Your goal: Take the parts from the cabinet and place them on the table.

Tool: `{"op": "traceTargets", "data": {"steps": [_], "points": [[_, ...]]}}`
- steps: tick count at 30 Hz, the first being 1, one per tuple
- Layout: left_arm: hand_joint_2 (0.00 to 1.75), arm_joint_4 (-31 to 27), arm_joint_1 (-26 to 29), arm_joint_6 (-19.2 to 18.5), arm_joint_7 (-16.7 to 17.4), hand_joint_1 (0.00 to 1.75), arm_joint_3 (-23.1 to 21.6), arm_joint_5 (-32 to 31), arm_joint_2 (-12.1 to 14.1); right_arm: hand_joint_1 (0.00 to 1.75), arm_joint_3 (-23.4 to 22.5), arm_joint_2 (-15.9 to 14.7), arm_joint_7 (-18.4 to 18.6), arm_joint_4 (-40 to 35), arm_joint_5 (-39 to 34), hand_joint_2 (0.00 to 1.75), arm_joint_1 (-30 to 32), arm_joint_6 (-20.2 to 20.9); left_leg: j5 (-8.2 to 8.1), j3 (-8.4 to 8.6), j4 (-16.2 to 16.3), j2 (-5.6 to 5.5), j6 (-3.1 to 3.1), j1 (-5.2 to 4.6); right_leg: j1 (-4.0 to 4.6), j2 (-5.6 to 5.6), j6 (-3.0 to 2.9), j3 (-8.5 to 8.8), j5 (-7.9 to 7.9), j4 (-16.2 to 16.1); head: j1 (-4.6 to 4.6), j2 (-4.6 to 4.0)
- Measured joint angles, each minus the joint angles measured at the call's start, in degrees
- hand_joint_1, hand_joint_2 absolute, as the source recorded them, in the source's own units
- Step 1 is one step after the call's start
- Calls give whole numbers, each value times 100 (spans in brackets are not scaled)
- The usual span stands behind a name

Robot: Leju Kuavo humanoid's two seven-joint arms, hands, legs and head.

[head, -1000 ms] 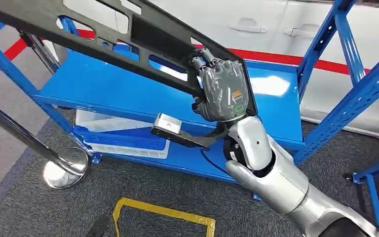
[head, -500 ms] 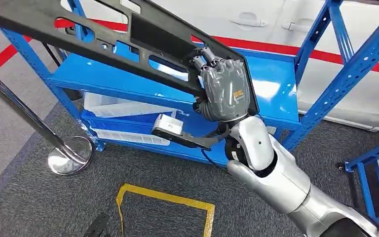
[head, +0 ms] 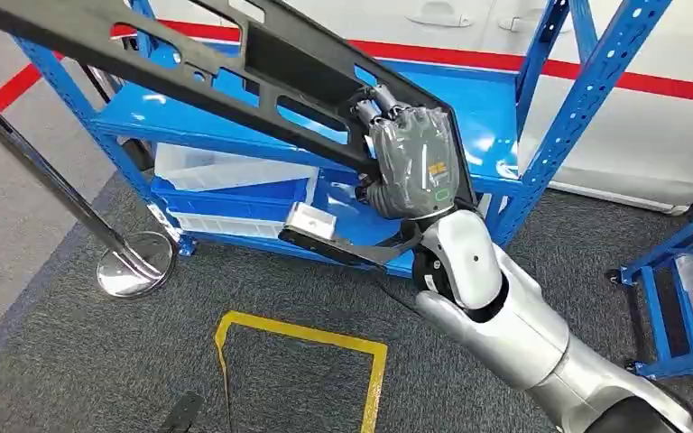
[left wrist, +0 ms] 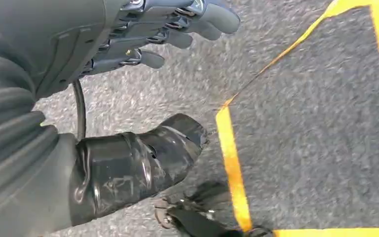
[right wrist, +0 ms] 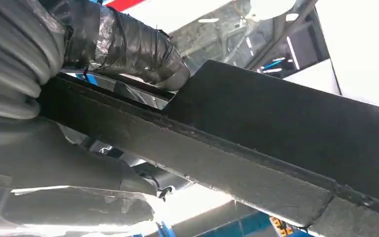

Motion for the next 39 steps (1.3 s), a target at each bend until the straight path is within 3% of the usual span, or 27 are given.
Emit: {"op": "traceTargets", "data": {"steps": [1, 2, 5, 6, 7, 8, 10, 11, 12, 14, 15, 17, 20, 21, 22, 24, 25, 26, 27, 28, 30, 31, 32, 35, 36, 37, 39], "points": [[175, 0, -14, 0, 2, 0, 0, 4, 11, 175, -4, 2, 13, -11, -2, 175, 2, 0, -221, 435, -513, -11, 46, -25, 10, -2, 24, -27, 46, 9, -4, 0], [175, 0, -33, 0, -2, 0, 0, 4, 13, 175, -13, -9, 18, -15, -4, 175, -7, 0, -389, 686, -985, -11, 66, -55, 18, -11, 62, -49, 92, 11, 7, 0], [175, 2, -37, 0, -2, 0, 4, 4, 13, 175, -15, -22, 20, -17, -18, 175, -5, 2, -247, 541, -967, -11, 144, -100, -12, -32, 172, -43, 310, -97, -9, 0], [175, 2, -25, -2, 2, 0, 4, 7, 9, 175, -15, -37, 20, -13, -18, 175, 2, 7, -135, 518, -1029, 23, 197, -22, 4, -20, 207, -85, 275, -82, -4, 0], [175, 2, -25, -2, 7, 0, 4, 4, 7, 175, -15, -52, 20, -15, -17, 175, 3, 7, -53, 455, -1031, 44, 239, -45, -1, -9, 219, -155, -15, 55, -2, 0], [175, 2, -29, -2, 7, 0, 4, 4, 7, 175, -13, -63, 22, -15, -18, 175, 0, 13, 22, 356, -1030, 47, 295, -45, -13, -11, 224, -243, -412, 361, 33, 0], [175, 0, -30, -2, 9, 0, 4, 5, 7, 175, -15, -79, 42, -17, -18, 175, 12, 15, 176, 147, -1014, 48, 300, -53, -10, -12, 250, -407, -1046, 1236, 37, 0], [175, 2, -28, -2, 9, 0, 4, 7, 7, 175, -15, -85, 46, -17, -18, 175, 14, 15, 254, 34, -1000, 48, 294, -56, -9, -11, 261, -437, -1103, 1592, 37, 0], [175, 2, -24, -2, 9, 0, 4, 4, 7, 175, -15, -92, 50, -15, -17, 175, 18, 15, 330, -83, -980, 48, 283, -57, -9, -12, 265, -382, -938, 1751, 39, 0], [175, 2, -20, -2, 9, 0, 4, 4, 7, 175, -15, -96, 68, -17, -18, 175, 25, 15, 446, -294, -924, 47, 256, -56, -11, -12, 247, 1, -474, 1447, 46, 0], [175, 2, -21, -2, 9, 0, 4, 5, 7, 175, -15, -96, 70, -17, -18, 175, 24, 15, 496, -385, -884, 45, 235, -56, -10, -12, 222, 363, -392, 1009, 48, 0], [175, 0, -22, -2, 9, 0, 4, 4, 4, 175, -15, -94, 72, -35, -17, 175, 21, 15, 564, -484, -810, 38, 175, -78, 44, -9, 173, 1067, -874, -53, 63, 0], [175, 2, -19, -9, -29, 0, 4, -20, 4, 175, -37, -105, 77, -52, -17, 175, 0, 17, 703, -440, -913, 39, 52, -38, 77, -9, 93, 1009, -801, -136, 87, 0], [175, 2, -11, -11, -61, 0, 7, -31, 13, 175, -53, -105, 77, -52, -17, 175, 1, 18, 725, -464, -928, 25, 19, -35, 28, -24, 41, 997, -711, -199, 105, 0], [175, 2, 3, -15, -79, 0, 4, -30, 7, 175, -52, -105, 77, -52, -20, 175, -2, 22, 517, -537, -813, 13, -11, -18, 20, -37, 4, 990, -644, -208, 90, 0], [175, 2, 6, -15, -87, 0, 4, -33, 9, 175, -55, -105, 77, -66, -20, 175, -2, 22, -119, -751, -137, 15, -71, 3, 14, -37, -42, 869, -546, -207, 61, 0], [175, 2, 7, -13, -90, 0, 7, -28, 13, 175, -55, -107, 81, -66, -20, 175, 0, 22, -332, -875, 284, 15, -99, 8, 14, -35, -40, 810, -506, -202, 68, 0], [175, 2, 9, -11, -90, 0, 7, -28, 13, 175, -55, -109, 83, -66, -20, 175, 4, 20, -409, -969, 651, 15, -123, 10, 14, -32, -34, 746, -467, -189, 63, 0], [175, 2, 12, -11, -87, 0, 7, -30, 13, 175, -55, -111, 83, -66, -20, 175, 15, 9, -325, -958, 781, 15, -135, 14, 8, -29, -22, 688, -436, -176, 66, 0], [175, 2, 12, -11, -87, 0, 7, -30, 13, 175, -57, -114, 83, -66, -18, 175, 27, -6, -161, -814, 628, 15, -138, 19, 5, -27, -5, 639, -416, -155, 66, 0], [175, 2, 10, -9, -85, 0, 7, -35, 13, 175, -61, -116, 83, -66, -18, 175, 32, -20, 148, -192, -282, 16, -121, 21, -5, -27, 23, 578, -398, -108, 64, 0], [175, 2, 4, -7, -85, 0, 7, -37, 13, 175, -66, -116, 81, -66, -18, 175, 32, -33, 94, 56, -750, 14, -99, 21, -5, -31, 33, 566, -395, -90, 65, 0], [175, 2, 1, -2, -85, 0, 7, -37, 13, 175, -77, -120, 81, -66, -17, 175, 28, -59, 30, 194, -857, 0, -60, -24, 21, -32, 71, 522, -378, -92, 70, 0], [175, 2, 17, 13, -112, 0, 7, -11, 15, 175, -103, -131, 15, -66, -302, 175, 45, -206, 74, 120, -869, -3, 51, -50, 8, -29, 171, 520, -312, -113, 77, 0], [175, 2, 17, 17, -118, 0, 7, -11, 13, 175, -109, -133, -4, -66, -424, 175, 48, -238, 117, 131, -945, 3, 118, -15, 40, -23, 206, 518, -312, -111, 70, 0], [175, 2, 17, 18, -125, 0, 7, -9, 13, 175, -116, -140, -11, -63, -483, 175, 63, -258, 151, 148, -979, 25, 171, -5, 14, -18, 228, 468, -411, -27, 77, 0], [175, 2, 20, 18, -131, 0, 9, 4, 13, 175, -138, -148, -17, -66, -564, 175, 65, -264, 184, 115, -993, 26, 239, -13, 16, -18, 246, 159, -861, 682, 107, 0]]}}
